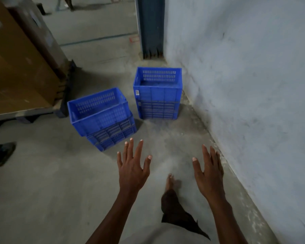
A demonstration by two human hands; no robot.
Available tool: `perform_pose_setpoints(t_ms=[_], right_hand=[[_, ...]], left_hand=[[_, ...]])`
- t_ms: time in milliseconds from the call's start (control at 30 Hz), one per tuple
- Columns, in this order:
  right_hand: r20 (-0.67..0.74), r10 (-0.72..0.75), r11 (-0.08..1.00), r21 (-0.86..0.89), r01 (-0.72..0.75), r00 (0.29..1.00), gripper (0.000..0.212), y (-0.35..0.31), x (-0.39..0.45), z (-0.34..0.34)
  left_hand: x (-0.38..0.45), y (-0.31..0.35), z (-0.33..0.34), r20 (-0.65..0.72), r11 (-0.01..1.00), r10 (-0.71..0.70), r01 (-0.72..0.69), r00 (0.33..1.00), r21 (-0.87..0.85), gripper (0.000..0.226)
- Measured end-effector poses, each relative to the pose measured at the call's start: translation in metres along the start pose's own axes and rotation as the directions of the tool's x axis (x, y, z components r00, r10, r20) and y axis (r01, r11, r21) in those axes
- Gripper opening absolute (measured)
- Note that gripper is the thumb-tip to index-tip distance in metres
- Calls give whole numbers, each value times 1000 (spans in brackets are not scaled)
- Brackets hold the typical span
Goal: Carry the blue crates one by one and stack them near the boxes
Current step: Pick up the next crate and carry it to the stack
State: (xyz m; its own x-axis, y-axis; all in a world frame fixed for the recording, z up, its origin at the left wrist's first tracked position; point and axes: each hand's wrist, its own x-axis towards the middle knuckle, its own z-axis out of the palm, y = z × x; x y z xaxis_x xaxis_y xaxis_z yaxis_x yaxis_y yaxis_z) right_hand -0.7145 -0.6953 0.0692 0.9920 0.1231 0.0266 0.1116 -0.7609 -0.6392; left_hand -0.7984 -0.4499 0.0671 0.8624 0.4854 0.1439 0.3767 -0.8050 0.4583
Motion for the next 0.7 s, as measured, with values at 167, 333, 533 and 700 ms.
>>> perform_pose_setpoints(t_ms=[167, 333, 533, 700], right_hand=[[0, -27, 1000, -12, 27, 1000, 62, -21, 158, 41], [41, -119, 990, -66, 121, 992, 67, -50, 308, 74], [130, -154, 982, -90, 166, 980, 72, -81, 455, 113], [202, -128, 983, -103, 151, 971, 67, -96, 564, 162]], left_hand=[[141, -6, 38, -7, 998, -45, 45, 999, 35, 67], [264, -3, 63, 0, 996, -79, 78, 997, 43, 67], [398, -16, 92, 47, 981, -186, 188, 981, -49, 67], [522, -34, 123, 112, 990, -144, 144, 983, 14, 71]])
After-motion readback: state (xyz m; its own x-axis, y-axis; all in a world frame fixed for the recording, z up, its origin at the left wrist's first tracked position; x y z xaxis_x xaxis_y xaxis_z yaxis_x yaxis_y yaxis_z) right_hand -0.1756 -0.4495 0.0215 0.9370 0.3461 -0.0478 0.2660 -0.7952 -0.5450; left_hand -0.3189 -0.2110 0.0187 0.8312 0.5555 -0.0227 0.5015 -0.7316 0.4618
